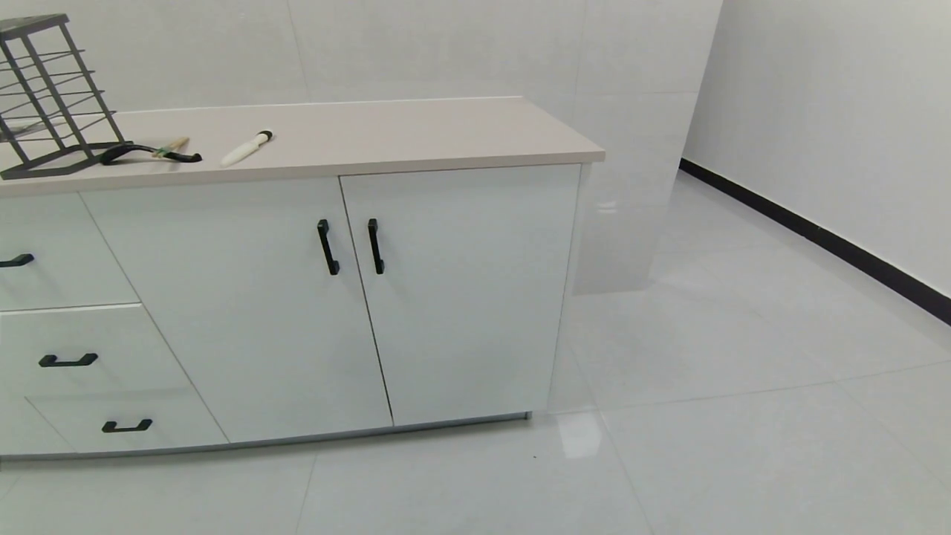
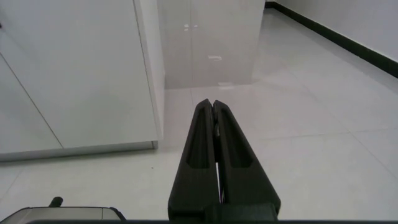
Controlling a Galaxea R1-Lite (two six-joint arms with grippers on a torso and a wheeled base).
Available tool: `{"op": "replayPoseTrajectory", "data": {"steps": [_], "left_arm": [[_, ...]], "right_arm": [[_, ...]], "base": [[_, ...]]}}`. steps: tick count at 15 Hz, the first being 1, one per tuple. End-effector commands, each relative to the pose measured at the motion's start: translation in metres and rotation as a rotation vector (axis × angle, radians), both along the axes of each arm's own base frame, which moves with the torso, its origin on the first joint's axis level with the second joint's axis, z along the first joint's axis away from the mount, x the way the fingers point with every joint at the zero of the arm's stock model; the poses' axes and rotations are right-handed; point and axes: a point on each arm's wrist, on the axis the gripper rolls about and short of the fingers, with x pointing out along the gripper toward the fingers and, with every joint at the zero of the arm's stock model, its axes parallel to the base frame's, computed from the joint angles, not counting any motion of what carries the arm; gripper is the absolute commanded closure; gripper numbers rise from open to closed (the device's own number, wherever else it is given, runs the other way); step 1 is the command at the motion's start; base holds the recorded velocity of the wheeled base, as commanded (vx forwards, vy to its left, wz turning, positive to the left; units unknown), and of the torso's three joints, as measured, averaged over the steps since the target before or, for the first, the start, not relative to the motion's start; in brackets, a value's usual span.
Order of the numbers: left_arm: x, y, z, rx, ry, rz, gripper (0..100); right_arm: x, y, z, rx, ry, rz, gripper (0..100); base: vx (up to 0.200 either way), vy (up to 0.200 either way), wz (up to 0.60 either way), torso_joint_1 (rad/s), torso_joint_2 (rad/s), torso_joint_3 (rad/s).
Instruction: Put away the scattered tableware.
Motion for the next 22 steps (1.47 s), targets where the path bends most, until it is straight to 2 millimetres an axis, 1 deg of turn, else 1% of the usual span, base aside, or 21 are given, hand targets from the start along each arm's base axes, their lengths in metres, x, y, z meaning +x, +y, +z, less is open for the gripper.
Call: {"op": "replayPoseTrajectory", "data": {"steps": [1, 3, 5, 8, 11, 19, 22], "left_arm": [[0.0000, 0.0000, 0.0000, 0.000, -0.001, 0.001, 0], [0.0000, 0.0000, 0.0000, 0.000, -0.001, 0.001, 0], [0.0000, 0.0000, 0.0000, 0.000, -0.001, 0.001, 0], [0.0000, 0.0000, 0.0000, -0.002, -0.001, 0.001, 0], [0.0000, 0.0000, 0.0000, -0.002, -0.001, 0.001, 0], [0.0000, 0.0000, 0.0000, 0.000, -0.001, 0.001, 0], [0.0000, 0.0000, 0.0000, 0.000, -0.001, 0.001, 0]], "right_arm": [[0.0004, 0.0000, 0.0004, 0.000, 0.004, 0.001, 100], [0.0003, 0.0000, 0.0003, 0.000, 0.003, 0.001, 100], [0.0003, 0.0000, 0.0003, -0.002, 0.003, 0.001, 100], [0.0003, 0.0000, 0.0003, -0.002, 0.003, -0.001, 100], [0.0004, 0.0000, -0.0001, -0.002, 0.004, -0.001, 100], [0.0003, 0.0000, 0.0003, -0.002, 0.003, -0.001, 100], [0.0003, 0.0000, 0.0003, 0.000, 0.003, -0.001, 100]], "base": [[0.200, 0.200, 0.00, 0.012, 0.00, 0.002], [0.200, 0.200, 0.00, -0.002, 0.00, 0.002], [0.200, 0.200, 0.60, 0.002, 0.00, 0.002], [0.000, 0.200, 0.60, 0.004, 0.00, 0.001], [0.000, 0.000, 0.60, 0.002, 0.00, -0.001], [0.000, 0.200, 0.00, 0.002, 0.00, 0.001], [0.200, 0.200, 0.00, -0.002, 0.00, 0.002]]}}
